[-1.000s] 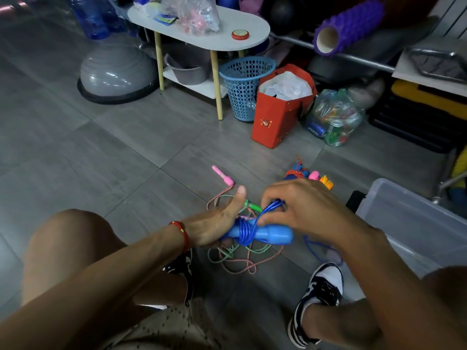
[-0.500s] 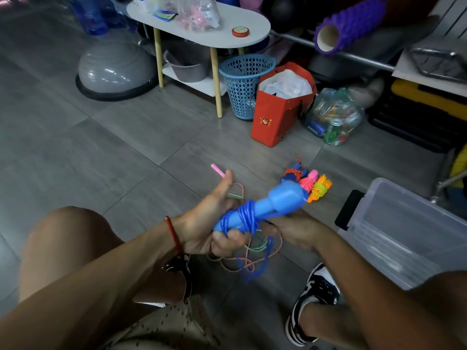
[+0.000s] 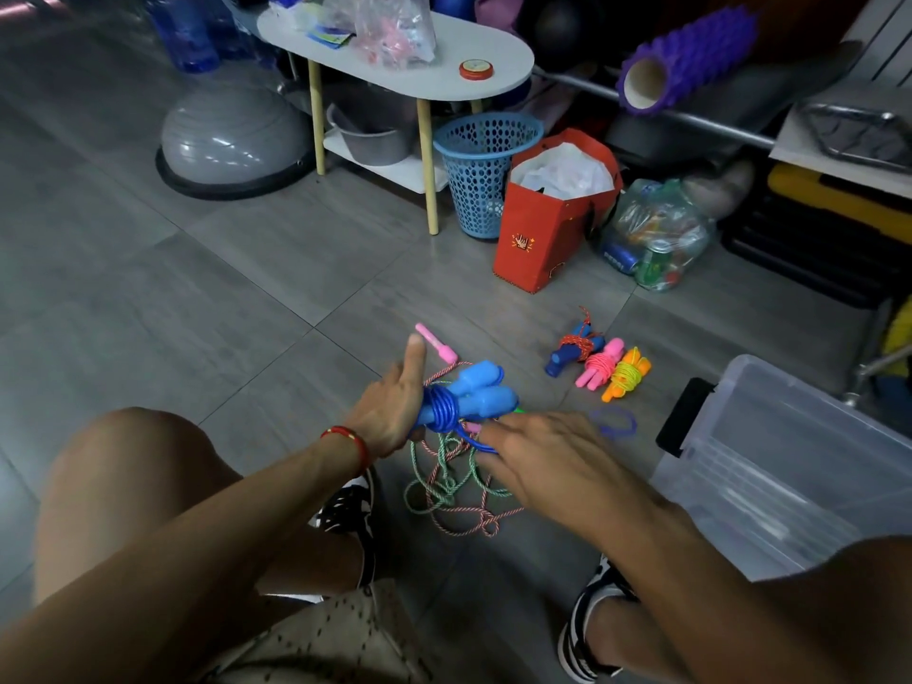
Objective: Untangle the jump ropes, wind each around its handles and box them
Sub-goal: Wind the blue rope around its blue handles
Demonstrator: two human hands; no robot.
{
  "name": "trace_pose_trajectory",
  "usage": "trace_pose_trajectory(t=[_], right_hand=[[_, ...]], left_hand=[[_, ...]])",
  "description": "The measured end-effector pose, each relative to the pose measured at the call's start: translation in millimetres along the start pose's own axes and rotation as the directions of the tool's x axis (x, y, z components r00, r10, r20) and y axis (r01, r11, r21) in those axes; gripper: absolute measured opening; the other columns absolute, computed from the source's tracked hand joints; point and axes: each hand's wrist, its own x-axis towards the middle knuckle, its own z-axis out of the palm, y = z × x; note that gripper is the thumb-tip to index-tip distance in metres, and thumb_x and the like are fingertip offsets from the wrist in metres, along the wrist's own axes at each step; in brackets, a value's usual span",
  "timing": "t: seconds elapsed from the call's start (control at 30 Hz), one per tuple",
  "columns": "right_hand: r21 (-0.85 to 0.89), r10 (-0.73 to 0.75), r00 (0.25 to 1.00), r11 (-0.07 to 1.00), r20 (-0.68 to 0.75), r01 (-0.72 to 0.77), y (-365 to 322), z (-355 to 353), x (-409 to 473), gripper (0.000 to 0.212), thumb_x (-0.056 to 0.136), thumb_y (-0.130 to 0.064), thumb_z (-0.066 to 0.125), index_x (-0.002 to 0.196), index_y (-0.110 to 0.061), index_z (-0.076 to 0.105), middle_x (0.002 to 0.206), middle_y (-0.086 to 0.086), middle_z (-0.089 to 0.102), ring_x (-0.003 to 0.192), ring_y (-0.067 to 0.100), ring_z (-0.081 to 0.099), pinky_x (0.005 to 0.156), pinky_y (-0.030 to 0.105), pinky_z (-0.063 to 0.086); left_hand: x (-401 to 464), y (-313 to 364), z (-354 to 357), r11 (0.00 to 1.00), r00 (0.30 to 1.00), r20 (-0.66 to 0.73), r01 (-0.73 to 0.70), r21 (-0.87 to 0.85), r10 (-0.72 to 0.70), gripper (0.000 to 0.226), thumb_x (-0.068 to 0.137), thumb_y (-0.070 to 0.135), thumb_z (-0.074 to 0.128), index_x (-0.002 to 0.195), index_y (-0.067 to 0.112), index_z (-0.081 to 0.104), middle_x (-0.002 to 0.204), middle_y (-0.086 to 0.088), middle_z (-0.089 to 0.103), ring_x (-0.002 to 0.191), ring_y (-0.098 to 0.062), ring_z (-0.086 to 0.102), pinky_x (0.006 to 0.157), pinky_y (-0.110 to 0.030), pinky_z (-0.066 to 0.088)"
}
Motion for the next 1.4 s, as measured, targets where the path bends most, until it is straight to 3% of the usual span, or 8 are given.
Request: trace_pose_trajectory(t=[0.23, 0.37, 0.5, 0.67, 0.77, 0.93, 1.07, 1.4], right_hand=[[0.333, 0.090, 0.994, 0.941, -0.060, -0.065, 40.4, -21.8, -1.3, 0.031, 0.079, -0.060, 0.063, 0.081, -0.030, 0.070, 0.073, -0.012, 0.054, 0.065, 0.008, 0.055, 0.058, 0.032, 0.045], [0.679, 0.208, 0.976, 0.707, 0.064, -0.195, 51.7, -21.7, 1.5, 0.038, 0.068, -0.065, 0.076, 0.078, -0.029, 0.074, 0.072, -0.008, 0.065, 0.065, 0.012, 0.059, 0.065, 0.044, 0.050], [0.873, 0.114, 0.951, 0.375, 0.289, -0.311, 57.5, -17.4, 4.5, 0.027, 0.070, -0.041, 0.087, 0.074, -0.017, 0.075, 0.072, 0.012, 0.069, 0.066, 0.017, 0.057, 0.063, 0.040, 0.046], [0.863, 0.228, 0.888, 0.235, 0.399, -0.447, 44.3, -0.3, 4.8, 0.037, 0.094, 0.005, 0.060, 0.076, -0.028, 0.054, 0.054, -0.022, 0.061, 0.055, -0.014, 0.058, 0.064, 0.009, 0.045], [0.861, 0.226, 0.886, 0.232, 0.405, -0.453, 25.5, 15.4, 8.2, 0.034, 0.106, -0.016, 0.047, 0.074, -0.011, 0.057, 0.057, -0.011, 0.053, 0.048, -0.003, 0.049, 0.057, 0.014, 0.037], [0.778, 0.189, 0.891, 0.434, 0.414, -0.454, 7.3, 31.6, 12.0, 0.045, 0.109, -0.034, 0.037, 0.081, -0.012, 0.065, 0.048, -0.012, 0.045, 0.046, 0.001, 0.040, 0.054, 0.026, 0.032], [0.273, 0.101, 0.929, 0.940, 0.355, -0.207, -7.6, 23.6, 8.9, 0.027, 0.103, -0.013, 0.041, 0.122, -0.011, 0.061, 0.113, 0.005, 0.068, 0.107, 0.022, 0.063, 0.084, 0.036, 0.042], [0.131, 0.058, 0.994, 0.989, 0.096, -0.070, 14.1, -30.5, 12.4, 0.025, 0.096, -0.049, 0.055, 0.096, -0.028, 0.067, 0.084, -0.008, 0.052, 0.090, 0.017, 0.059, 0.065, 0.033, 0.026]], left_hand=[[-32.7, 18.7, 10.7, 0.992, 0.963, 0.266, -0.084, 0.099, 0.055, 0.072, 0.098, 0.062, 0.004, 0.150, 0.022, 0.035, 0.133, -0.006, 0.056, 0.112, -0.026, 0.062, 0.095, -0.031, 0.041], [-50.7, 22.6, 13.4, 0.974, 0.868, 0.451, -0.227, -0.015, 0.209, 0.077, 0.090, 0.071, 0.003, 0.115, 0.026, 0.061, 0.065, 0.000, 0.060, 0.065, -0.015, 0.066, 0.063, -0.037, 0.049], [-42.2, 16.1, 23.0, 0.942, 0.842, 0.450, -0.181, -0.282, 0.297, 0.075, 0.075, 0.096, 0.014, 0.071, 0.036, 0.058, 0.065, -0.027, 0.043, 0.052, -0.045, 0.039, 0.053, -0.058, 0.040], [-44.6, 21.9, 7.0, 0.858, 0.789, 0.539, 0.030, -0.513, 0.295, 0.088, 0.079, 0.089, 0.010, 0.102, 0.012, 0.045, 0.049, -0.016, 0.038, 0.035, -0.012, 0.022, 0.039, -0.025, 0.011], [-31.7, 19.9, -2.9, 0.780, 0.870, 0.428, 0.086, -0.620, 0.244, 0.092, 0.084, 0.088, 0.007, 0.092, 0.013, 0.059, 0.050, -0.008, 0.036, 0.036, -0.009, 0.017, 0.045, -0.023, 0.005], [-0.3, 6.9, -12.0, 0.669, 0.960, 0.277, 0.232, -0.707, -0.040, 0.090, 0.085, 0.085, 0.005, 0.088, 0.008, 0.051, 0.054, -0.008, 0.035, 0.035, -0.009, 0.015, 0.046, -0.017, 0.012], [10.6, -6.7, -5.4, 0.860, 0.976, 0.125, 0.214, -0.463, -0.176, 0.092, 0.087, 0.081, -0.004, 0.069, 0.008, 0.048, 0.054, -0.011, 0.041, 0.036, -0.015, 0.023, 0.047, -0.022, 0.017], [-19.8, 4.8, 25.9, 0.994, 0.965, 0.263, -0.022, 0.107, -0.007, 0.107, 0.087, 0.078, -0.008, 0.120, 0.006, 0.064, 0.060, -0.005, 0.051, 0.046, -0.014, 0.043, 0.054, -0.027, 0.034]])
